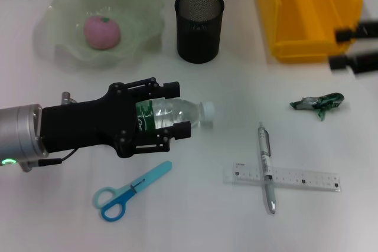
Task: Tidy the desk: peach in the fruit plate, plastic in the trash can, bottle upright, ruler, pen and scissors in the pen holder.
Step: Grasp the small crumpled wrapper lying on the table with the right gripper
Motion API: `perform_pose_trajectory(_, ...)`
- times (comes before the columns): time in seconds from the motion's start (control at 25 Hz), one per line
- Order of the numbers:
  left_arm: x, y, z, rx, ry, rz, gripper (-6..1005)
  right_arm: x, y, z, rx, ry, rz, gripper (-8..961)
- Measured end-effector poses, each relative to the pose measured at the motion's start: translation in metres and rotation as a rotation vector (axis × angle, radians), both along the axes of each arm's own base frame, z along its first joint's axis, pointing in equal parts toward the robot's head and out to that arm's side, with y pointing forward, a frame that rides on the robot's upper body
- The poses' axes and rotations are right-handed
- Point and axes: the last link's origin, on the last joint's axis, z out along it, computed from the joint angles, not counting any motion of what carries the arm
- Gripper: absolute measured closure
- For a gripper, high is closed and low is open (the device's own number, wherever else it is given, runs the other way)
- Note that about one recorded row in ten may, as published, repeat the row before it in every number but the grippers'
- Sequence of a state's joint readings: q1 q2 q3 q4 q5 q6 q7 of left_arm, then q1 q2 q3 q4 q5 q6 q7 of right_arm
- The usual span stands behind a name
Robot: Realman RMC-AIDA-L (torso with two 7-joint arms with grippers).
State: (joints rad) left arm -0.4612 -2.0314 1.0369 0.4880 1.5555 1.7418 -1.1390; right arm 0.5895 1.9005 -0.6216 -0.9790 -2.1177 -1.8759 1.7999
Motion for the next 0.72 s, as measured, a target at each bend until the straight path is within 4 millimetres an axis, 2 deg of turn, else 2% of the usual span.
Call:
perform_pose_trajectory(0.24, 0.000, -0.001, -0.001, -0.003, -0.003, 0.005, 230, 0.001, 0.007, 0.000, -0.101, -0.295, -0.042, 119)
perform_pose_trajectory(0.48, -0.001, 0.000, -0.002, 0.010, -0.001, 0.008, 230, 0.001, 0.023, -0.026, -0.143, -0.527, -0.022, 120)
perform_pose_trajectory(0.72, 0.000, 0.001, -0.002, 0.013, -0.002, 0.008, 230, 0.002, 0.032, -0.050, -0.104, -0.602, 0.015, 121)
